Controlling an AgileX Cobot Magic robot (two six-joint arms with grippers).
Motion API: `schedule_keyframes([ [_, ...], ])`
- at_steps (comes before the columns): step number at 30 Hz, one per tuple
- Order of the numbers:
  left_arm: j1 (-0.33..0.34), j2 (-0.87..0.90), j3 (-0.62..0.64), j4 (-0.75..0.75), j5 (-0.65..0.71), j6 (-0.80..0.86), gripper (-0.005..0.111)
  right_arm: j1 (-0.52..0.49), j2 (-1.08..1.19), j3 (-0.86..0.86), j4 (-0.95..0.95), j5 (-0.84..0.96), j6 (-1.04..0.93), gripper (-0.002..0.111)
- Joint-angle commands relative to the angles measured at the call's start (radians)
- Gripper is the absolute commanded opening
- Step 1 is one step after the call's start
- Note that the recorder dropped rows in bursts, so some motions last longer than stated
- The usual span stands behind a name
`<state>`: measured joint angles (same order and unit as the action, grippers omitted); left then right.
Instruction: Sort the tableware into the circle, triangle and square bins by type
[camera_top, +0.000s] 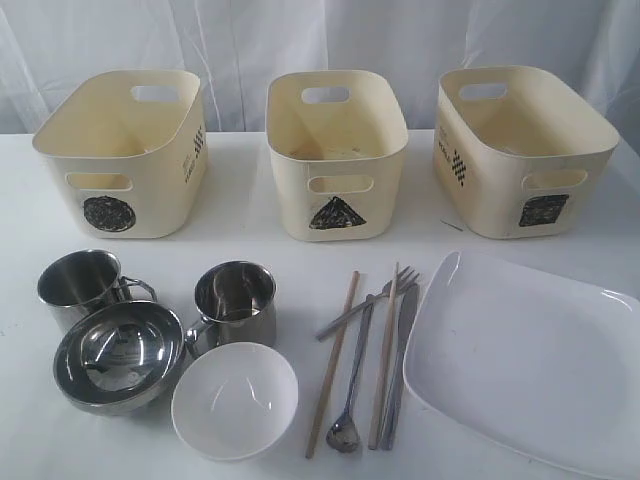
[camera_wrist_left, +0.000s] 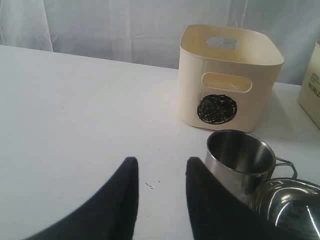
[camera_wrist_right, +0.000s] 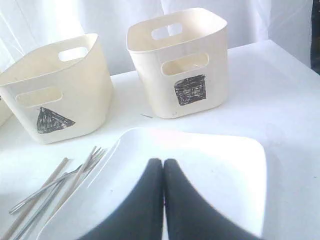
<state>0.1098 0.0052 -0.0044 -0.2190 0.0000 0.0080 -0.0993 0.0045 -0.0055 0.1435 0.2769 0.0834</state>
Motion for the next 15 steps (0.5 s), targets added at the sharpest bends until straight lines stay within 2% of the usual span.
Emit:
schedule_keyframes([
  [1, 0.002, -0.005, 0.004, -0.005, 0.000, -0.008, 0.038, 0.003, -0.004, 0.005, -0.003, -0.009, 0.003, 0.000],
  [8, 0.002, -0.005, 0.004, -0.005, 0.000, -0.008, 0.038, 0.003, -0.004, 0.005, -0.003, -0.009, 0.003, 0.000],
  [13, 0.002, -0.005, 0.004, -0.008, -0.138, -0.028, 0.038, 0.003, -0.004, 0.005, -0.003, -0.009, 0.003, 0.000],
  [15, 0.002, -0.005, 0.004, -0.008, -0.214, -0.171, 0.038, 0.003, -0.004, 0.005, -0.003, -0.009, 0.003, 0.000],
])
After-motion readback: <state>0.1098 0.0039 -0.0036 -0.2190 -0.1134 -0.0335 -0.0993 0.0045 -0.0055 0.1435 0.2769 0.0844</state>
